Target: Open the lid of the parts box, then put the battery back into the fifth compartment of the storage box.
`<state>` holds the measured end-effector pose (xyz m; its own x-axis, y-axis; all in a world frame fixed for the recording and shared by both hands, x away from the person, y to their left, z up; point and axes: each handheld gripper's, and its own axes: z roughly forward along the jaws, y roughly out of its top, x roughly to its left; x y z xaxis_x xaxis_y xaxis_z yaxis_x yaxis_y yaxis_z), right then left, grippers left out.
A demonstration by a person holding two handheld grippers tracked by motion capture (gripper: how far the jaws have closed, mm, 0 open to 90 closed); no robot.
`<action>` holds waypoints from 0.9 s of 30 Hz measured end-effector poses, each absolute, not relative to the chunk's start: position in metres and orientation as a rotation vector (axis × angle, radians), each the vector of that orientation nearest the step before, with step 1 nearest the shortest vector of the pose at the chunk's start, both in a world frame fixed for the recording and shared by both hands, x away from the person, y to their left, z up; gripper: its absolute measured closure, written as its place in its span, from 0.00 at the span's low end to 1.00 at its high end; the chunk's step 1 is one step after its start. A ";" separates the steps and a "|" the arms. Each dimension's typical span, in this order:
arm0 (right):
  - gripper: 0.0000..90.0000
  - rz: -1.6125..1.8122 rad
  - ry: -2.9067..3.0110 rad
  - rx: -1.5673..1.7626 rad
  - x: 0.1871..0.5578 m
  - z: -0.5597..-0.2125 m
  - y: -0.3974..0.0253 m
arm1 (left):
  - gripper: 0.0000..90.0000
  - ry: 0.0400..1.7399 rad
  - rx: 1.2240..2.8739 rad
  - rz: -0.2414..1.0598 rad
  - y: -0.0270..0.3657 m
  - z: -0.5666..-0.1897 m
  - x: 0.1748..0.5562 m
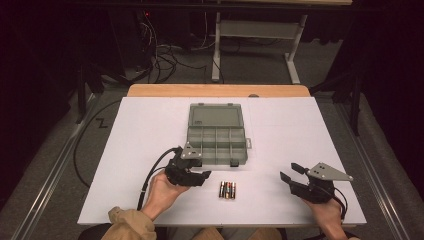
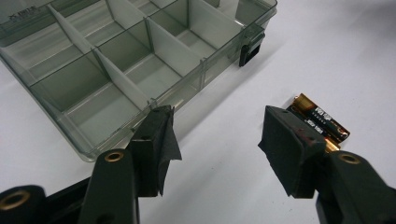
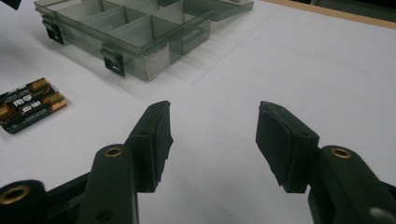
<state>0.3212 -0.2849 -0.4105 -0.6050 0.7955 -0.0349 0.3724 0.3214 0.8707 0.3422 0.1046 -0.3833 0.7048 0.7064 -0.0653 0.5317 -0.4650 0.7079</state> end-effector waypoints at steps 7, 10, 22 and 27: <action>0.52 1.232 2.132 1.027 0.326 -0.410 -0.283 | 0.48 0.945 2.189 0.296 0.099 -0.384 0.345; 0.52 1.242 2.135 1.016 0.328 -0.410 -0.282 | 0.48 0.945 2.197 0.288 0.096 -0.385 0.345; 0.52 1.267 2.131 1.015 0.330 -0.409 -0.283 | 0.47 0.933 2.213 0.270 0.086 -0.384 0.347; 0.52 1.269 2.127 1.010 0.329 -0.409 -0.283 | 0.47 0.925 2.234 0.245 0.076 -0.386 0.345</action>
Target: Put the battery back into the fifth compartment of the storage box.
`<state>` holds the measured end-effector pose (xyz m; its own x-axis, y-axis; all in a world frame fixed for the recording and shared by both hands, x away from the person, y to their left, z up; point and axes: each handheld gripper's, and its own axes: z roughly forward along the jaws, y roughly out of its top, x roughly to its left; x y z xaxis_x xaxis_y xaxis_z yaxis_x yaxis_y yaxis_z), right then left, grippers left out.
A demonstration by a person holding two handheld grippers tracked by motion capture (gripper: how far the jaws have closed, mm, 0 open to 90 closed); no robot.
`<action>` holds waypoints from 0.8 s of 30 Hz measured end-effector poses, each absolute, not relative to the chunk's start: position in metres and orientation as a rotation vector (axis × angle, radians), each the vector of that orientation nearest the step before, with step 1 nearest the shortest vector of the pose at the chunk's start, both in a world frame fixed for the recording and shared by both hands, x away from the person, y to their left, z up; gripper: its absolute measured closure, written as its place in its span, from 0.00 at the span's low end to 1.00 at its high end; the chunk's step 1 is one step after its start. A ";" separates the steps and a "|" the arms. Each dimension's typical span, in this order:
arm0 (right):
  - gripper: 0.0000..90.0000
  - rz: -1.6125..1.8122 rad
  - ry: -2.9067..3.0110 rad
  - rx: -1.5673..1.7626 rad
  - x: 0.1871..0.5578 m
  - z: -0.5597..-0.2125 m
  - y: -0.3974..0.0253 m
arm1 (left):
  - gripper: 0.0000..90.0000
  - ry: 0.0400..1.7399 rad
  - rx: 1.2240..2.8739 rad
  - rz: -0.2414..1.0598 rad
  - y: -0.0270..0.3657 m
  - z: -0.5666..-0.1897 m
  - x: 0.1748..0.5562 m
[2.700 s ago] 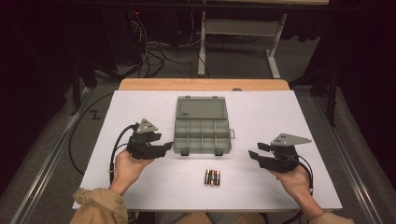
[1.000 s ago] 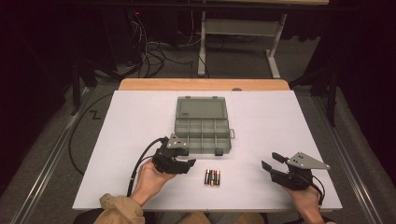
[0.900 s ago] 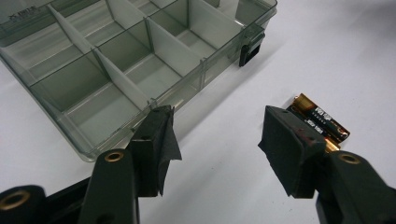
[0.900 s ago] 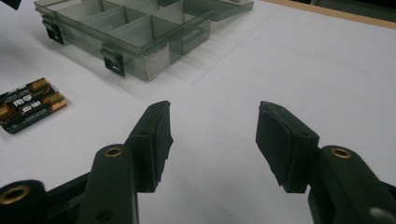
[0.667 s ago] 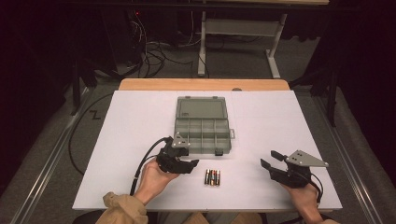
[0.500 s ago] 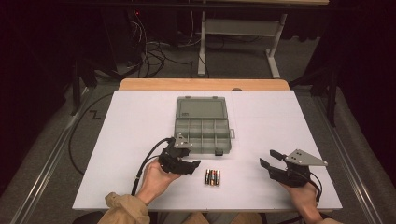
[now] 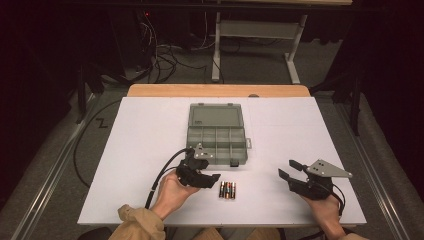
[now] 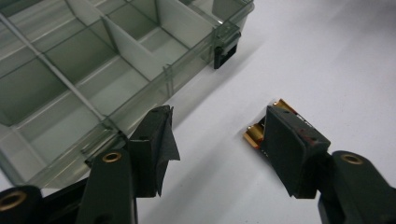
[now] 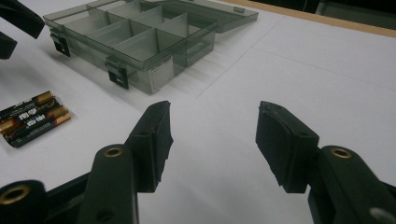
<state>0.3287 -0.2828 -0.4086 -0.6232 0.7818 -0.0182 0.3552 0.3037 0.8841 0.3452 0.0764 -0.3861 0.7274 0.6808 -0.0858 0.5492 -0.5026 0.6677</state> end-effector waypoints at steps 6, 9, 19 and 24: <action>0.52 1.268 2.123 1.016 0.328 -0.409 -0.284 | 0.47 0.930 2.242 0.231 0.068 -0.387 0.345; 0.52 1.270 2.117 1.018 0.327 -0.409 -0.284 | 0.47 0.940 2.249 0.226 0.065 -0.388 0.344; 0.52 1.286 2.121 1.011 0.326 -0.408 -0.284 | 0.47 0.942 2.279 0.192 0.053 -0.395 0.342; 0.52 1.279 2.122 1.009 0.326 -0.408 -0.284 | 0.48 0.950 2.307 0.170 0.048 -0.399 0.343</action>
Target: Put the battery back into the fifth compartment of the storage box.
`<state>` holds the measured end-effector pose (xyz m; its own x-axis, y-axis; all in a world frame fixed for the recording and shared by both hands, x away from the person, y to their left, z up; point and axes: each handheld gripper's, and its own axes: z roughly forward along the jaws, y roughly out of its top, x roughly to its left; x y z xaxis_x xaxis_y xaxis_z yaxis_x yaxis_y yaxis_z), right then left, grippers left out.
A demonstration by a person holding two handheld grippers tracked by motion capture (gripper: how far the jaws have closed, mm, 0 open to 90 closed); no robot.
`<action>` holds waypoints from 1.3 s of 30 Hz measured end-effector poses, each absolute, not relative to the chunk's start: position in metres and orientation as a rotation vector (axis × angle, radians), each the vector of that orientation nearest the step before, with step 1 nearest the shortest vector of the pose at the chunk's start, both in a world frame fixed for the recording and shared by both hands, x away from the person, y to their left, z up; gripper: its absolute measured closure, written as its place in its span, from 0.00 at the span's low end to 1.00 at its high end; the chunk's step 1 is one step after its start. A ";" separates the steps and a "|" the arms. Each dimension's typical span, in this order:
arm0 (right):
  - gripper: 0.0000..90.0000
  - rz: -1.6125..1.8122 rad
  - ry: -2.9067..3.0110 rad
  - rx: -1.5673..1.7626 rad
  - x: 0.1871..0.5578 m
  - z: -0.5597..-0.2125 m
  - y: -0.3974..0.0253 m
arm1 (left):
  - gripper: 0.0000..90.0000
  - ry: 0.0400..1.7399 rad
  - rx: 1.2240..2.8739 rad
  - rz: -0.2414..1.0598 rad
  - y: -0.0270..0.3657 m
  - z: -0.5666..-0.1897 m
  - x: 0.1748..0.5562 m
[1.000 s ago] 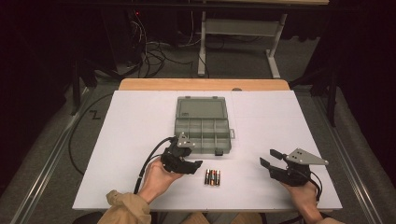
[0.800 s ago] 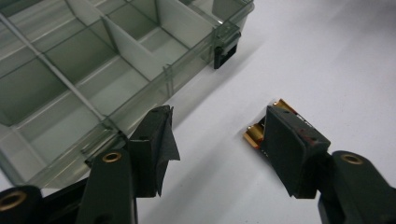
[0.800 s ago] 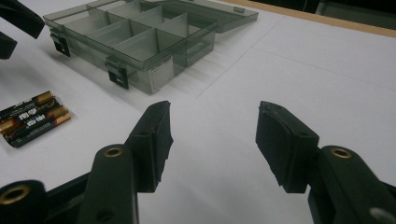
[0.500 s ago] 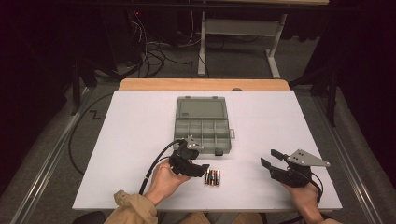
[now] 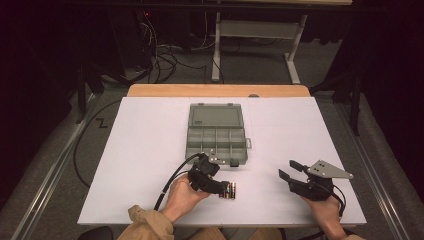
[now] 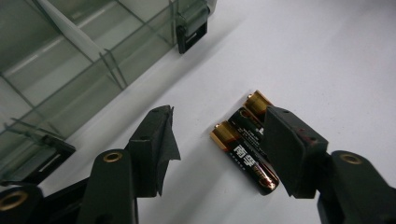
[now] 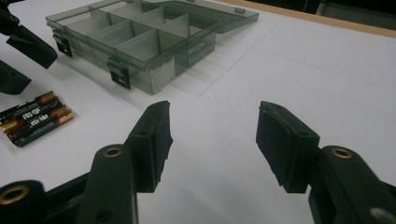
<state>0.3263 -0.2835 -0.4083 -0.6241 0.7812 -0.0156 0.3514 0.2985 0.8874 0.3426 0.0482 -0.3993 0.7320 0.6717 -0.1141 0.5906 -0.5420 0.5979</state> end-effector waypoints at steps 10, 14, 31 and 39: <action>0.52 1.278 2.119 1.009 0.326 -0.408 -0.284 | 0.50 0.966 2.342 0.161 0.046 -0.404 0.343; 0.53 1.277 2.121 1.014 0.326 -0.408 -0.284 | 0.51 0.971 2.344 0.145 0.046 -0.405 0.342; 0.53 1.269 2.114 1.023 0.326 -0.408 -0.285 | 0.65 1.033 2.366 0.105 0.046 -0.408 0.341; 0.54 1.269 2.116 1.022 0.326 -0.408 -0.285 | 0.73 1.034 2.380 0.108 0.046 -0.408 0.339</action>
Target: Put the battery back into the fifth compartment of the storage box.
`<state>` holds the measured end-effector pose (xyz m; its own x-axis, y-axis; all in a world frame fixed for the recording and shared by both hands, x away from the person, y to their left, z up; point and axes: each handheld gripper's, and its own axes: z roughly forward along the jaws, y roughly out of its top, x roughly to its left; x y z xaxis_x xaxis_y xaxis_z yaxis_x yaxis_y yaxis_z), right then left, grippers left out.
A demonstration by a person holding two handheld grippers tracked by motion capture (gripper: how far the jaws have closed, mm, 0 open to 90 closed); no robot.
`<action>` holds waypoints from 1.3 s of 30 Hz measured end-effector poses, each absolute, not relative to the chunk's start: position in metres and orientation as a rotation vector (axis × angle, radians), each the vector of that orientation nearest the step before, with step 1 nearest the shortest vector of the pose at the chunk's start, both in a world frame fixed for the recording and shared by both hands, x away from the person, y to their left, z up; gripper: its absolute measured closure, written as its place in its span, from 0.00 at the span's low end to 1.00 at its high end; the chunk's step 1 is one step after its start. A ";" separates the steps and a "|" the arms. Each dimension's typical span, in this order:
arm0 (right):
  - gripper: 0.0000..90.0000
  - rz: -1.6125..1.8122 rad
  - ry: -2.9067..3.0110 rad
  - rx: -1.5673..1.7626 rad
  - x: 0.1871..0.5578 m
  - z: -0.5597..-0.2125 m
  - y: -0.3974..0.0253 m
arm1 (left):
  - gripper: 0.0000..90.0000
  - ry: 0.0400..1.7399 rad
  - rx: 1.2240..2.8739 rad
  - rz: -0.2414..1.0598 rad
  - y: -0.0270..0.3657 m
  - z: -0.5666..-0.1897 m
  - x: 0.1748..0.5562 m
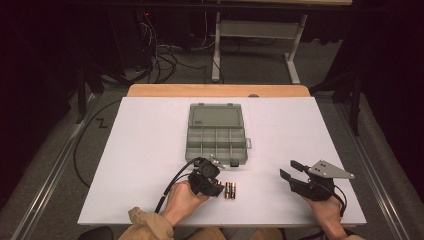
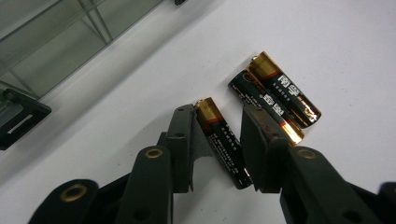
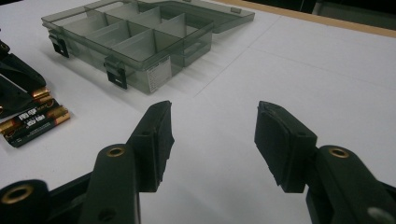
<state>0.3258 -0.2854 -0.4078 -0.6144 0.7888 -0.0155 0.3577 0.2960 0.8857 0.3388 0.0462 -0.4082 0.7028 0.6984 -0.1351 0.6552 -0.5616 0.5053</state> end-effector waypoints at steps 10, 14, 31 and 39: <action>0.53 1.267 2.117 1.020 0.325 -0.408 -0.285 | 0.80 1.022 2.424 0.113 0.045 -0.409 0.337; 0.53 1.268 2.114 1.017 0.324 -0.408 -0.285 | 0.84 1.011 2.439 0.135 0.044 -0.409 0.336; 0.52 1.277 2.106 0.992 0.319 -0.409 -0.288 | 0.85 0.968 2.476 0.125 0.044 -0.408 0.339; 0.51 1.279 2.105 0.989 0.318 -0.409 -0.289 | 0.85 0.971 2.460 0.123 0.049 -0.404 0.340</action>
